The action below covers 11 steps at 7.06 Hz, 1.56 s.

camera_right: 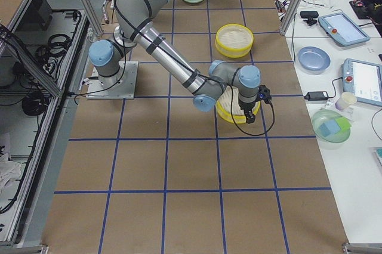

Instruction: Stack buns with steamer

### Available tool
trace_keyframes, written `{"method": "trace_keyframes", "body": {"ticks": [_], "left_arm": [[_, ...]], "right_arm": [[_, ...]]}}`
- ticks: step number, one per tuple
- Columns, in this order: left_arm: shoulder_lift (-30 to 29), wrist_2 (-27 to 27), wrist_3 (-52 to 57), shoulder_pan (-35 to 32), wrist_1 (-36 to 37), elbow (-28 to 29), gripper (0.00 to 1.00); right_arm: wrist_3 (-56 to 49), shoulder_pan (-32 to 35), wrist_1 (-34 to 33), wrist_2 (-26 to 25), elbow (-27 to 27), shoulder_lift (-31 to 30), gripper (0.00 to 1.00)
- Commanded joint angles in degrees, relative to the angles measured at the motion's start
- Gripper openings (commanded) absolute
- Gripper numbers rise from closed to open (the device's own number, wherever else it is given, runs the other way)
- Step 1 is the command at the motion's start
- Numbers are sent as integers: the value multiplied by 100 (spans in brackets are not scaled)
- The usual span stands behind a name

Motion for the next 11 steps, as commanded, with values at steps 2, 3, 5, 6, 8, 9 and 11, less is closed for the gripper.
{"method": "trace_keyframes", "body": {"ticks": [2, 3, 5, 6, 8, 9, 11], "left_arm": [[23, -1427, -1792, -869, 997, 751, 0], [-74, -2154, -2173, -958, 1371, 734, 0], [-415, -2933, -3033, -1518, 2467, 699, 0], [-713, -2952, -3194, -1800, 3013, 699, 0], [-1285, -3170, -3196, -2066, 3359, 699, 0], [-1435, -3285, -3196, -2067, 3483, 768, 0], [-1647, -3400, -3196, -2084, 3563, 769, 26]], "right_arm": [[-16, -3, 107, -390, 11, 33, 14], [2, -3, 247, -602, 11, 16, 0], [54, -3, 301, -561, 3, -45, 0], [63, -3, 301, -560, -24, -107, 0], [220, 41, 406, -560, -33, -335, 0], [396, 93, 485, -543, -33, -388, 0], [984, 409, 828, -604, -33, -757, 0]]}}
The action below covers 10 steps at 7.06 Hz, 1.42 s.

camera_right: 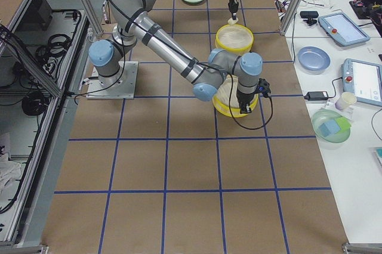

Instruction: Stack buns with steamer

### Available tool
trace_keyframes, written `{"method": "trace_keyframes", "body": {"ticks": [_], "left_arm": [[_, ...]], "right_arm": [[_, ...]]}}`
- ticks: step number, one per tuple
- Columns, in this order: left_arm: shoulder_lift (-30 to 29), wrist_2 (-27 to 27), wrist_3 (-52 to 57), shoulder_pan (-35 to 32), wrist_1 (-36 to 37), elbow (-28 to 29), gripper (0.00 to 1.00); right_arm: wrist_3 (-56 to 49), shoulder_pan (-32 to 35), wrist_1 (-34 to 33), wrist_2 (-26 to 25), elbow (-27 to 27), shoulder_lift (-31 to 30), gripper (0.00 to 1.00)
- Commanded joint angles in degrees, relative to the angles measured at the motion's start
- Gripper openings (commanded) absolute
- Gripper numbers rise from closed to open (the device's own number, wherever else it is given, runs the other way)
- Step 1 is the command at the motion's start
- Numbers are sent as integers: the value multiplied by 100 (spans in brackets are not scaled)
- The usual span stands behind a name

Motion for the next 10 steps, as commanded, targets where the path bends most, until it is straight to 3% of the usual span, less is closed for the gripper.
{"method": "trace_keyframes", "body": {"ticks": [1, 2, 3, 6, 7, 8, 9, 10], "left_arm": [[-170, -181, -45, -19, 85, 7, 61], [-153, -173, -271, -36, 120, 15, 85], [-84, -181, -639, -45, 207, 15, 99], [258, -112, -793, -63, -70, 181, 100], [512, 376, -401, -19, -525, 226, 100], [776, 1416, 612, 85, -1235, 226, 100], [1013, 1870, 1380, 400, -1929, 209, 100], [1242, 1988, 2005, 742, -2215, 35, 100]], "right_arm": [[301, 179, 154, -29, 8, -204, 0], [353, 249, 163, -38, 8, -231, 0], [432, 319, 285, -47, 8, -318, 0], [1265, 757, 681, -135, 26, -582, 0], [1877, 1064, 690, -135, 26, -600, 0], [2440, 1528, 821, -126, 26, -739, 0], [3272, 2046, 848, -144, 26, -819, 0], [3863, 2495, 796, -135, 26, -802, 0]]}}
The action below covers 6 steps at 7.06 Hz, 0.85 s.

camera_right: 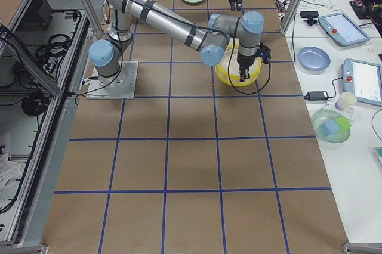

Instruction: Stack buns with steamer

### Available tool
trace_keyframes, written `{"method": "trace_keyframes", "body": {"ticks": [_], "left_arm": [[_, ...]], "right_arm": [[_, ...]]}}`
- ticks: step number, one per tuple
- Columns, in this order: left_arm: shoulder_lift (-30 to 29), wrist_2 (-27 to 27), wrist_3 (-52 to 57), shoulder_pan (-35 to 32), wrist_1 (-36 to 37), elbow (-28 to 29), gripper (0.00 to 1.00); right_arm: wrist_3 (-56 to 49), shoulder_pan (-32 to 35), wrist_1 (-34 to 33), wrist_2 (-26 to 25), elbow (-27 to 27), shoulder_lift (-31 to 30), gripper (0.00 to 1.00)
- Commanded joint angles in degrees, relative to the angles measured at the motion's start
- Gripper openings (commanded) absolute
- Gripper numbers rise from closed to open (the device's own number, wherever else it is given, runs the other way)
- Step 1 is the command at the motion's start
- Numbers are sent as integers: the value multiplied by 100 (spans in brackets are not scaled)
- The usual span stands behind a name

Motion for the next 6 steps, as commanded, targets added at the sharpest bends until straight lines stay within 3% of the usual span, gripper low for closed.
{"method": "trace_keyframes", "body": {"ticks": [1, 3, 4, 6], "left_arm": [[419, 826, 1415, 565, -645, -370, 100], [630, 2756, 2987, 760, -716, -975, 100], [727, 3034, 3464, 987, -734, -1344, 100], [780, 3037, 4694, 1898, -874, -2012, 100]], "right_arm": [[1659, 915, -6, 27, -9, -30, 0], [2516, 1461, -76, 27, -70, 153, 0], [2642, 1568, -50, 1, -27, 242, 0], [2626, 1604, -102, -139, -35, 321, 0]]}}
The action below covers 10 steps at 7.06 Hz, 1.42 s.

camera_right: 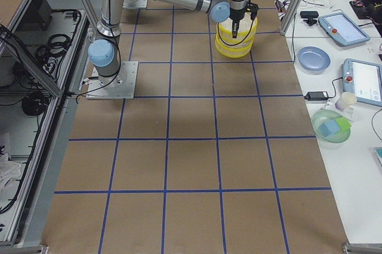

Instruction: Stack buns with steamer

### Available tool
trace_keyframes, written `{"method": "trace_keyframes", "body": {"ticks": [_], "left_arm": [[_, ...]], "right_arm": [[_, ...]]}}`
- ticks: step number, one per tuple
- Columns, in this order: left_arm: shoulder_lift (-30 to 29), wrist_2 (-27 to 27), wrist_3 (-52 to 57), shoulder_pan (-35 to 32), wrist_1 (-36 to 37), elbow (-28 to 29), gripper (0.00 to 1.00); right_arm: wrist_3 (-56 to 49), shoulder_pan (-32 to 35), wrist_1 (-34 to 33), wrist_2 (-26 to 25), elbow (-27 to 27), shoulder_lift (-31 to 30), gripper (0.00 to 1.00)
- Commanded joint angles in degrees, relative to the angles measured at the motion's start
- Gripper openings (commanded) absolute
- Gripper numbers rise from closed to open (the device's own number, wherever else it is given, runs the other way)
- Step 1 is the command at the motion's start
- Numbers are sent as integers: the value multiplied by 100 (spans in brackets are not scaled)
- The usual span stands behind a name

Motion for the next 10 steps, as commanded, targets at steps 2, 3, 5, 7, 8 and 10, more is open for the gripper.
{"method": "trace_keyframes", "body": {"ticks": [2, 3, 5, 7, 8, 10], "left_arm": [[-37, -21, 758, 714, -926, -691, 100], [-81, -48, 715, 714, -1210, -682, 100], [-117, 13, 679, 723, -1527, -717, 100], [-266, 49, 714, 731, -1469, -665, 100], [-345, 127, 723, 766, -1320, -656, 100], [-459, 216, 706, 767, -1178, -621, 100]], "right_arm": [[16, 43, -216, -68, -12, 201, 0], [-19, 43, -382, -68, -12, 323, 0], [-63, 26, -383, -191, 6, 351, 0], [-63, -27, -383, -148, 50, 342, 0], [-72, -27, -383, -130, 50, 342, 0], [-45, -27, -392, -121, 50, 342, 0]]}}
